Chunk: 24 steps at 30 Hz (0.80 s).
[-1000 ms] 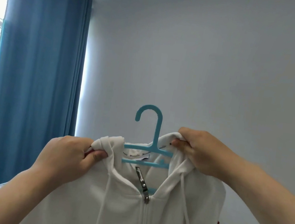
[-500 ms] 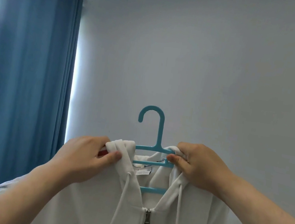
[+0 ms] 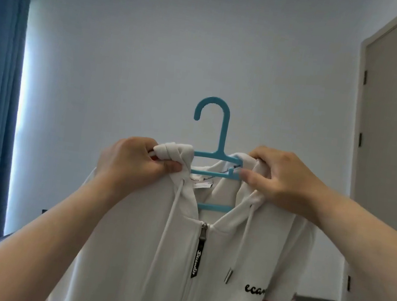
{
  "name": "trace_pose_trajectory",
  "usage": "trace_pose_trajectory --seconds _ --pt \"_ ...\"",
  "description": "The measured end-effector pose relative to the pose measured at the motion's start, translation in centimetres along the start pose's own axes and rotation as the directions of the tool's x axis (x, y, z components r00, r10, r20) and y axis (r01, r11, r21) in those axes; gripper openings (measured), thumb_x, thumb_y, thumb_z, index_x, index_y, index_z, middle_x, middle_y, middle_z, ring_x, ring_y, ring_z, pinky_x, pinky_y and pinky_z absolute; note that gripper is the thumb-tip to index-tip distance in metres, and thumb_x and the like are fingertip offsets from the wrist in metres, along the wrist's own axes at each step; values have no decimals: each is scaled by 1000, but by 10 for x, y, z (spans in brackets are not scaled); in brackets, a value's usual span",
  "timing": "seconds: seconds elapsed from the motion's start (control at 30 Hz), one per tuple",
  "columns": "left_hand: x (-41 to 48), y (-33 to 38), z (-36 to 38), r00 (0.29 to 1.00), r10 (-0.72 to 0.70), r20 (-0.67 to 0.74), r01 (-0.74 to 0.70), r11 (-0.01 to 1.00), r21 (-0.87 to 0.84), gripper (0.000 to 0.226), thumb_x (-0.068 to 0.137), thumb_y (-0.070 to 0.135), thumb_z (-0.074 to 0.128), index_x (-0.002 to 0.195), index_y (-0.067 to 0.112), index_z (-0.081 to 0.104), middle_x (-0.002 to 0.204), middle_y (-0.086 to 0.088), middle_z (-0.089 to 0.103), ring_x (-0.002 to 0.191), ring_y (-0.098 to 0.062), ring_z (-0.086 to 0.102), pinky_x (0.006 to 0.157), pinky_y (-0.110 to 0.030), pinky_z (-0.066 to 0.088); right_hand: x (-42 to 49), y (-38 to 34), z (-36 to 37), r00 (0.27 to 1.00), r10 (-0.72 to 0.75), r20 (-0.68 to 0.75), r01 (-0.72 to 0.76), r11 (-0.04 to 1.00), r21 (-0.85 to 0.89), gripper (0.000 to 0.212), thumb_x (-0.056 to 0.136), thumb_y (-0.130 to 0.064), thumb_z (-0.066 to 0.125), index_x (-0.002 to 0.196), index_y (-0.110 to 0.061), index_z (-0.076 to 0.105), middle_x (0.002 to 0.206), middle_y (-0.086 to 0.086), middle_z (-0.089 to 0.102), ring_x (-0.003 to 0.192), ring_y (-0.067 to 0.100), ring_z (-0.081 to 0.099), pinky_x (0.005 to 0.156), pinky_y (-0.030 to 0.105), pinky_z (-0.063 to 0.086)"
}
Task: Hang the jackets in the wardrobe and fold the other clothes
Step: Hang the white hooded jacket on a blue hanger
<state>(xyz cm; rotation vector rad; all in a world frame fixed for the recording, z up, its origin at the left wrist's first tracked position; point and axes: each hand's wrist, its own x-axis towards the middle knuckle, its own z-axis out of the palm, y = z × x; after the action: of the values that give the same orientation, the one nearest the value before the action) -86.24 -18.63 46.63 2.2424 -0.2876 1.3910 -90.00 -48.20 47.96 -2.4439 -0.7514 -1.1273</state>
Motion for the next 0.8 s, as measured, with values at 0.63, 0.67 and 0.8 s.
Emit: trace_pose_trajectory --seconds 0.63,0.67,0.8 --pt "-41 84 317 946 17 323 88 947 -309 28 57 62 57 68 36 56 52 19 52 52 -1 48 51 -26 30 -86 262 49 905 425 -18 -425 905 -10 15 76 -28 81 79 -24 67 74 -12 64 70 0 56 61 13 39" --pt "-44 86 341 940 25 341 89 945 -315 27 57 61 59 67 37 56 52 18 52 51 0 47 51 -26 30 -93 283 59 892 452 -23 -451 892 9 15 74 -27 82 80 -22 69 73 -11 65 67 -2 56 59 11 38" --pt "-48 89 431 920 30 390 105 942 -320 32 54 67 57 66 38 57 51 19 51 49 -1 47 51 -26 29 -106 359 99 845 535 -8 -533 843 75 14 70 -29 81 78 -22 72 72 -9 70 65 3 59 59 16 43"
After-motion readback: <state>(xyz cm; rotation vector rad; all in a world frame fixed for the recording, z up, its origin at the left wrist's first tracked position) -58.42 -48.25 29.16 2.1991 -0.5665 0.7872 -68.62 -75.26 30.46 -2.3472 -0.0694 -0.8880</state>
